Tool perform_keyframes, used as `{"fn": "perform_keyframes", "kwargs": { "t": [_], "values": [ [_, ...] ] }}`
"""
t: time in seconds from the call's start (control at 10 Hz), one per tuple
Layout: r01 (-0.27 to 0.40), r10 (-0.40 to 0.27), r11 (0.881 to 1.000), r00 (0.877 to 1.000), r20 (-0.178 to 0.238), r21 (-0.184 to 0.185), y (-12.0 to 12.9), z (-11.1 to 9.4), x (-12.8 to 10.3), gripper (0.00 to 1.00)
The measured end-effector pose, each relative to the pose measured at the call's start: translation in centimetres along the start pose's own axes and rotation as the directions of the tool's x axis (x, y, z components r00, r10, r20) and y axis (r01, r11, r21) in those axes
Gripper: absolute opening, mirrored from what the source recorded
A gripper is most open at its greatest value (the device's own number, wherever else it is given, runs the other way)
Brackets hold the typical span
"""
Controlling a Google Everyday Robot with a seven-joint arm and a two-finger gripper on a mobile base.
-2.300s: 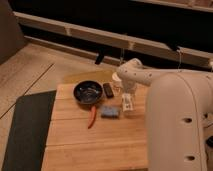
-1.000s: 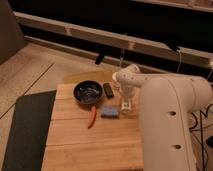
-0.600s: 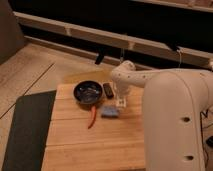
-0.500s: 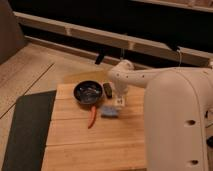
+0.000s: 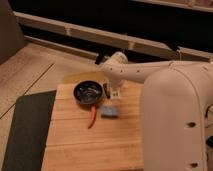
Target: Place the bottle in the ceramic bowl
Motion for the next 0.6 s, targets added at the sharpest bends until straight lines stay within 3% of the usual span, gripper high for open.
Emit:
{"fn": "perform_keyframes", "kwargs": {
  "t": [0.3,0.6],
  "values": [
    [0.133,-0.132,0.991,0.991,0.015,-0.034,6.5,-0.2,-1.7,0.00],
    [0.200,-0.200,0.977,0.980,0.007,-0.070,10.4,0.3,-1.2,0.00]
  ]
}}
